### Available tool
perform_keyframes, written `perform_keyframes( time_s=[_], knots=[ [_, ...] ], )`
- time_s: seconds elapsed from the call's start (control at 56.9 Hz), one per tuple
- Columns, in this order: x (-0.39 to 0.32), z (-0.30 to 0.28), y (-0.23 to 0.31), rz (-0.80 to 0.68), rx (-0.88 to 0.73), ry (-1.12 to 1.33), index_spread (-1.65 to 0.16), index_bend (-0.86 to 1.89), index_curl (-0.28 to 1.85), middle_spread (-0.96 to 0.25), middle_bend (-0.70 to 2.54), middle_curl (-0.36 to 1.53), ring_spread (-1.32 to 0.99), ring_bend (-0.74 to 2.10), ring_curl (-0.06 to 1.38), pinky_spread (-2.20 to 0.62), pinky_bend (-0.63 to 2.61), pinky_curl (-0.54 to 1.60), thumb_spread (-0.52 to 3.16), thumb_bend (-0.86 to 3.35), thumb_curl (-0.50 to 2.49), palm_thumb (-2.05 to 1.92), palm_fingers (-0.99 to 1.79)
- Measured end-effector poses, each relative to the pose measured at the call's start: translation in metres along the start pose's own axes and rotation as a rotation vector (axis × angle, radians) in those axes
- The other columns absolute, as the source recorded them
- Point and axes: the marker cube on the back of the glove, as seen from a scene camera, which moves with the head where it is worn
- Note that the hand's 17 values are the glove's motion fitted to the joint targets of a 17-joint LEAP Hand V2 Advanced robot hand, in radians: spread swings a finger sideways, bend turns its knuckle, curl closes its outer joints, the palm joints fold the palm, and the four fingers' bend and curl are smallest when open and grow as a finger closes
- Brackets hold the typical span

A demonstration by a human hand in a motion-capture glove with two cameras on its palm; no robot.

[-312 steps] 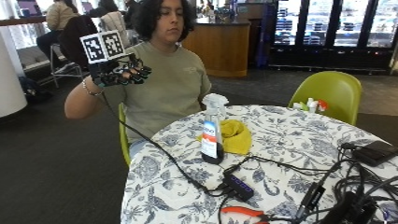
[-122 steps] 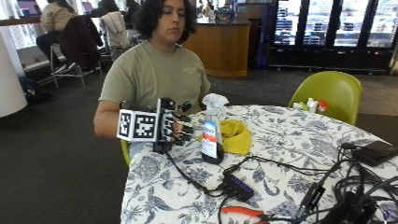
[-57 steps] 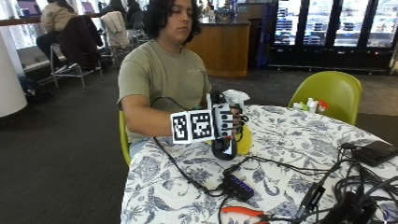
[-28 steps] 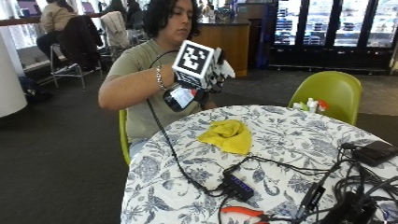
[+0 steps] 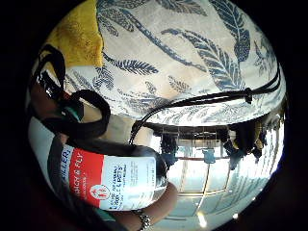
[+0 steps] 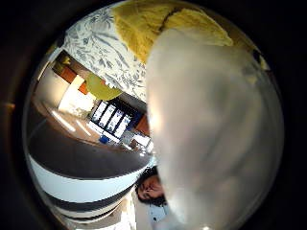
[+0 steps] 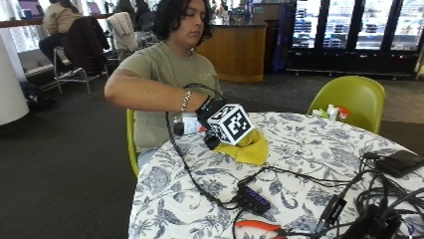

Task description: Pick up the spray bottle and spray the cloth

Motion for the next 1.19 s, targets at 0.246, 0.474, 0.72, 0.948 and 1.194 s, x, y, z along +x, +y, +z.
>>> perform_keyframes(
  time_s=[0.246, 0.474, 0.72, 0.948, 1.194],
  knots=[
    [-0.093, -0.045, 0.043, -0.38, 0.28, -0.115, -0.24, 0.22, 0.6, -0.16, 0.52, 0.57, -0.16, 0.61, 0.48, -0.2, 0.44, 0.42, 0.45, -0.02, 0.8, 1.04, 1.27],
    [-0.204, -0.074, 0.023, -0.893, 0.558, -0.3, -0.24, 0.2, 0.62, -0.16, 0.52, 0.57, -0.16, 0.61, 0.49, -0.21, 0.44, 0.42, 0.47, -0.02, 0.82, 1.03, 1.28],
    [-0.272, -0.055, -0.072, -1.193, 0.775, -0.338, -0.24, 0.19, 0.63, -0.15, 0.52, 0.58, -0.16, 0.61, 0.49, -0.21, 0.45, 0.41, 0.48, -0.02, 0.83, 1.02, 1.28],
    [-0.279, -0.035, -0.13, -1.197, 0.772, -0.378, -0.24, 0.19, 0.63, -0.15, 0.52, 0.58, -0.16, 0.63, 0.49, -0.21, 0.45, 0.42, 0.48, -0.02, 0.84, 1.02, 1.29],
    [-0.279, -0.027, -0.135, -1.242, 0.863, -0.443, -0.24, 0.18, 0.62, -0.14, 0.53, 0.59, -0.16, 0.65, 0.5, -0.25, 0.47, 0.42, 0.48, -0.03, 0.85, 1.02, 1.3]
  ],
)
